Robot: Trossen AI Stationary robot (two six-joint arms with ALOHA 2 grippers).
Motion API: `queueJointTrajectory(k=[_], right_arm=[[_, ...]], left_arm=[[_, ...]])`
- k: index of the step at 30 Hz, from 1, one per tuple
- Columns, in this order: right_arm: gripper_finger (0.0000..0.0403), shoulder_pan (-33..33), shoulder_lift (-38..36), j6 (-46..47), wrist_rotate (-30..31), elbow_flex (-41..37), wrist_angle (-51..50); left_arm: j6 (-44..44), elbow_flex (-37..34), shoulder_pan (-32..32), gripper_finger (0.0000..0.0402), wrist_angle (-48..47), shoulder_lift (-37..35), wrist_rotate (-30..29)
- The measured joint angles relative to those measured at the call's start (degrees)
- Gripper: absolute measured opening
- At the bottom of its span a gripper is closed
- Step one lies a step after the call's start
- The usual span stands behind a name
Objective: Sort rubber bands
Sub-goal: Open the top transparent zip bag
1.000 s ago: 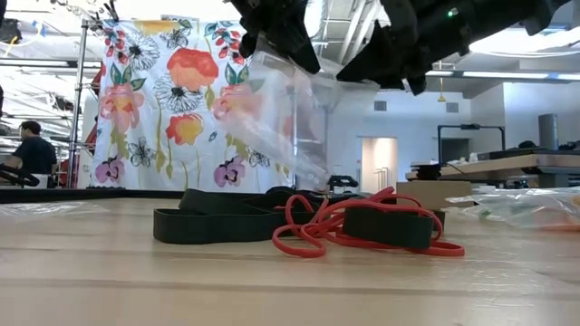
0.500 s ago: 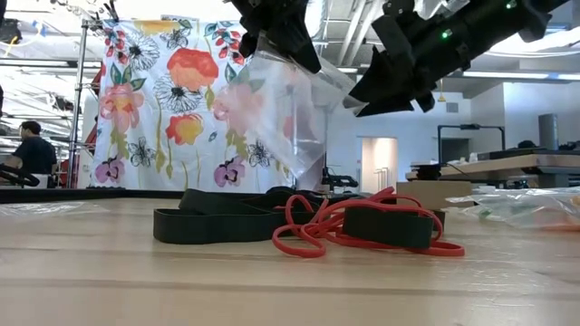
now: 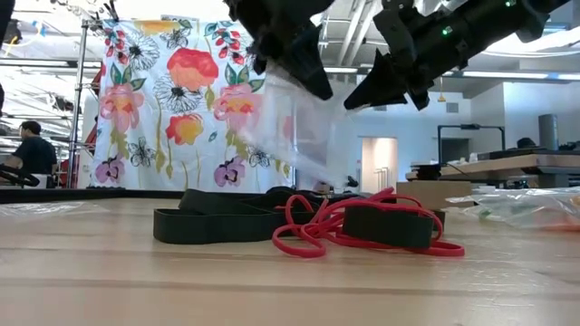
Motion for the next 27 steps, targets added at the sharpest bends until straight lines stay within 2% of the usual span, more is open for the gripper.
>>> queueJointTrajectory(k=[4,9,15,22,24,27], right_arm=[[0.0001,0.5,0.0,-2.2,-0.4,0.1,3.2],[0.0001,1.0,0.0,-1.3,-2.1,0.1,-0.3],[0.0000,0.3,0.0,0.1,-3.1,0.1,-2.4],[0.0000,-0.6,0.0,1.2,-4.9,0.1,-3.1],[0.0000,-1.0,0.0,2.0,-5.1,0.1,-3.3],[0.0000,-1.6,0.0,2.2,-5.1,0.1,-3.1]], left_arm=[[3.0,0.0,0.0,0.0078,0.0,0.7,-1.2],[4.5,0.1,-0.6,0.0128,-2.2,0.2,-9.0],[14.2,0.3,-3.0,0.0165,0.1,0.0,-12.2],[21.5,0.9,-7.6,0.0185,0.8,-3.5,-31.1],[25.5,1.4,-9.2,0.0184,2.2,-5.0,-30.6],[28.7,1.5,-10.4,0.0180,5.0,-5.6,-23.3]])
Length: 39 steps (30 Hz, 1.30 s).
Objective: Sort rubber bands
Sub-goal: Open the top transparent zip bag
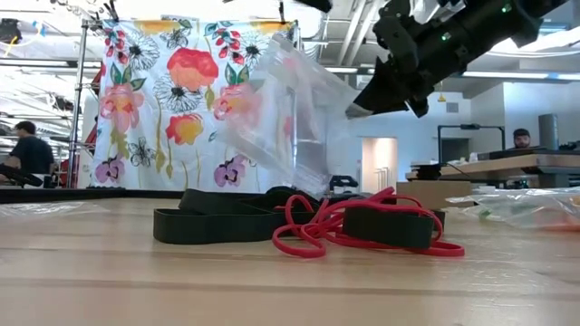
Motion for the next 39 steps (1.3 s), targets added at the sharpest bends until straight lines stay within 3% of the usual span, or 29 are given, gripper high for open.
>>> queueJointTrajectory(k=[2,6,10,13,22,34,39], right_arm=[[0.0000,0.0,0.0,0.0,-0.4,0.0,0.4],[0.0000,0.4,0.0,0.0,-2.7,0.0,1.8],[0.0000,0.9,0.0,0.0,-2.9,0.2,2.4],[0.0000,0.9,0.0,0.0,-3.0,0.4,2.5],[0.0000,1.0,0.0,2.8,-4.3,0.4,2.6],[0.0000,2.2,0.0,7.2,-4.8,0.4,7.2],[0.0000,3.2,0.0,6.6,-4.9,0.4,8.7]], left_arm=[[0.7,0.0,0.0,0.0172,0.0,0.7,3.0],[4.3,-0.1,1.5,0.0136,-0.1,3.5,3.2],[10.2,-0.1,2.3,0.0061,2.5,5.4,5.1],[9.9,-0.2,2.8,0.0010,2.5,5.4,5.1],[8.3,-0.2,4.2,0.0001,-2.5,5.2,8.5],[1.3,-0.2,7.3,0.0000,-11.4,5.2,7.4],[1.5,-0.2,8.3,0.0000,-10.1,5.2,12.3]])
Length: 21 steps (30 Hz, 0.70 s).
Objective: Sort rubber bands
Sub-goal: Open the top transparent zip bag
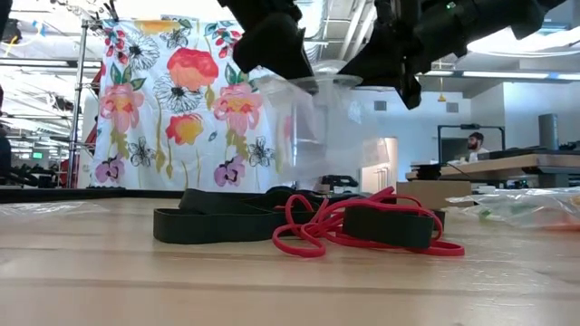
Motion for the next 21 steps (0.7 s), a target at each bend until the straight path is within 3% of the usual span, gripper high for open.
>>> queueJointTrajectory(k=[2,14,19,21], right_arm=[[0.0000,0.0,0.0,-0.4,0.3,0.0,0.2],[0.0000,-0.1,0.0,-0.6,-1.6,0.0,1.6],[0.0000,-0.1,0.0,-0.6,-4.1,0.0,1.7],[0.0000,-0.1,0.0,-0.6,-4.2,0.0,1.8]], left_arm=[[1.0,0.0,0.3,0.0000,0.7,0.0,2.5],[5.3,0.0,1.4,0.0002,2.5,1.1,2.6],[10.4,0.1,1.0,0.0035,3.8,1.9,2.7],[11.3,0.0,1.0,0.0056,3.5,2.0,5.4]])
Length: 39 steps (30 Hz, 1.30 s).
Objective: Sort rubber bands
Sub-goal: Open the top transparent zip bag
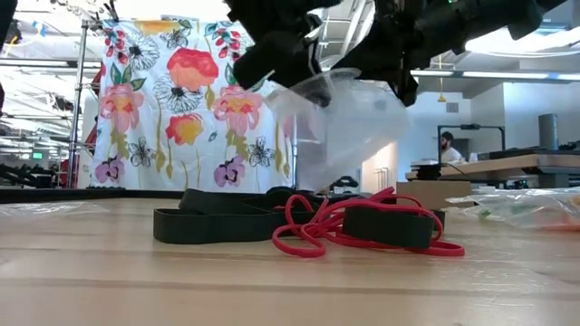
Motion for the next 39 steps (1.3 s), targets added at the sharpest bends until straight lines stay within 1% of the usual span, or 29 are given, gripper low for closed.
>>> queueJointTrajectory(k=[4,11,16,18,20,23,27,32,35,39], right_arm=[[0.0000,0.0,0.0,0.0,-0.3,0.0,-0.1],[0.0000,0.0,0.0,0.0,-1.0,0.0,-0.1],[0.0000,0.0,0.0,0.0,-1.1,0.0,-0.9],[0.0000,0.0,0.0,0.0,-1.2,0.0,-0.8],[0.0000,0.0,0.0,0.0,-1.3,0.0,-0.9],[0.0000,0.0,0.0,0.0,-2.1,0.0,-0.9],[0.0000,-0.3,0.0,0.0,-4.0,0.4,-1.5],[0.0000,0.2,0.0,-0.5,-4.0,1.2,-2.7],[0.0000,0.1,0.0,-1.4,-3.8,1.2,-3.1],[0.0000,-1.2,0.0,-1.6,-3.7,1.2,-4.8]], left_arm=[[-3.1,0.0,-0.1,0.0105,0.2,-0.1,2.5],[-5.6,0.0,-0.2,0.0197,0.1,-0.1,2.5],[-13.6,0.0,-0.2,0.0246,-0.4,-0.1,2.6],[-17.2,0.1,-0.2,0.0259,-1.8,-0.1,4.4],[-19.7,0.1,-0.1,0.0265,-3.4,-0.1,6.6],[-19.7,0.1,-0.3,0.0267,-4.3,-0.1,8.2],[-16.5,0.1,-1.2,0.0267,-3.5,-0.1,8.4],[-15.2,0.1,-1.1,0.0267,-3.0,-0.1,8.3],[-14.9,0.6,-1.2,0.0267,-3.5,-0.1,6.6],[-11.8,3.6,-2.7,0.0267,-5.5,-0.1,1.2]])
